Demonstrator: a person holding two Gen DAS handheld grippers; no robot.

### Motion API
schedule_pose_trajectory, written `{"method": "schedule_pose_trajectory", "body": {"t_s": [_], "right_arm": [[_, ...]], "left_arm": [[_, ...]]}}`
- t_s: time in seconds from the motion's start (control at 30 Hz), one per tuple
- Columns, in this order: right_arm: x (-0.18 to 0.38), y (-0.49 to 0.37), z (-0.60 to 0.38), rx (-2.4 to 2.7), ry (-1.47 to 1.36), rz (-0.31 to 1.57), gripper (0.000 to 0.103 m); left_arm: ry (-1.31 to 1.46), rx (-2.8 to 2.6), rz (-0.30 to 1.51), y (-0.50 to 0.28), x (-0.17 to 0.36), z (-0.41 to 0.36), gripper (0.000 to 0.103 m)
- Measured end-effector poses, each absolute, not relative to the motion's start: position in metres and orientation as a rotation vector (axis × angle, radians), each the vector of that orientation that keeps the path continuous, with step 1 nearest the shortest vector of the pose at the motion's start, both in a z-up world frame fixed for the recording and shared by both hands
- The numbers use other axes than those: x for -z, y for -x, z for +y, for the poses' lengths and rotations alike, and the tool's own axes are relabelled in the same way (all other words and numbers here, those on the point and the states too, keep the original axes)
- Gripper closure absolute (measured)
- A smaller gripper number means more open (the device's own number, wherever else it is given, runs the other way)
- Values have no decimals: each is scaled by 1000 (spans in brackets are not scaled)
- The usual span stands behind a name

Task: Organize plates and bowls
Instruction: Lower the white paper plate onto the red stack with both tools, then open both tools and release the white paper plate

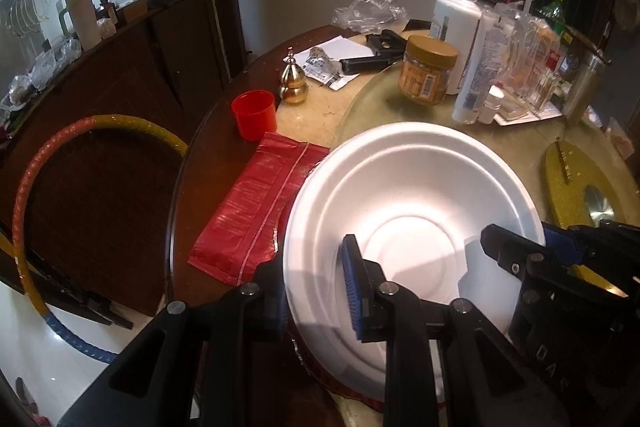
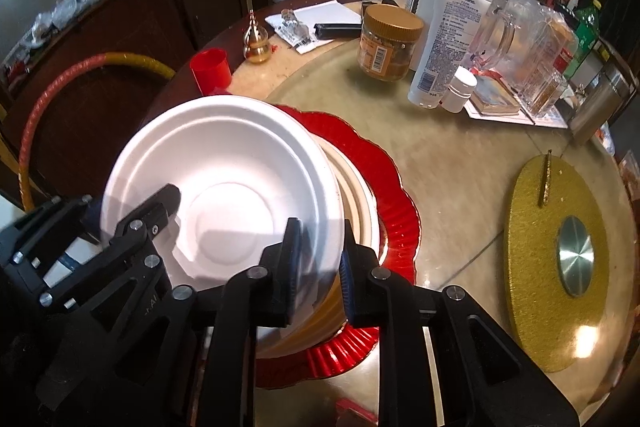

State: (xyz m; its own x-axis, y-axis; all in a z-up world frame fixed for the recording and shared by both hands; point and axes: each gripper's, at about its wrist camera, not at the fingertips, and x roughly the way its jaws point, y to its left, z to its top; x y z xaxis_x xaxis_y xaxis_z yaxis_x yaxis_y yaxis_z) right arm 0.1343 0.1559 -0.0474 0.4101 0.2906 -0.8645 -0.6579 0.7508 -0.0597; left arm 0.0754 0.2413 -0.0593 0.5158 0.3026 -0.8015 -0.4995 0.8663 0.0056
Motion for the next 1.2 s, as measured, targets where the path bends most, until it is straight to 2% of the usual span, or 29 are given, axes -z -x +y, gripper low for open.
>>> {"method": "schedule_pose_trajectory", "body": {"t_s": [0.13, 0.67, 0.73, 0.8, 1.03, 1.1, 1.13, 1.17, 1.2], "right_arm": [[45, -131, 157, -594, 463, 943, 80], [40, -128, 155, -575, 458, 918, 80], [39, -128, 153, -571, 448, 916, 80], [39, -127, 152, -572, 439, 915, 80], [38, -125, 151, -579, 437, 912, 80], [38, -125, 151, -580, 436, 910, 80], [38, -124, 151, -578, 436, 908, 77], [37, -124, 151, -577, 435, 906, 64], [36, -123, 150, -576, 433, 902, 57]], "left_arm": [[226, -507, 908, -74, 60, 241, 79], [220, -521, 891, -69, 54, 242, 79], [215, -536, 880, -67, 52, 242, 71], [211, -552, 866, -64, 50, 242, 56], [199, -571, 836, -59, 42, 242, 51], [195, -573, 832, -59, 41, 242, 44], [192, -578, 826, -58, 40, 241, 42], [189, -584, 817, -57, 38, 241, 38], [187, -588, 809, -55, 37, 240, 37]]}}
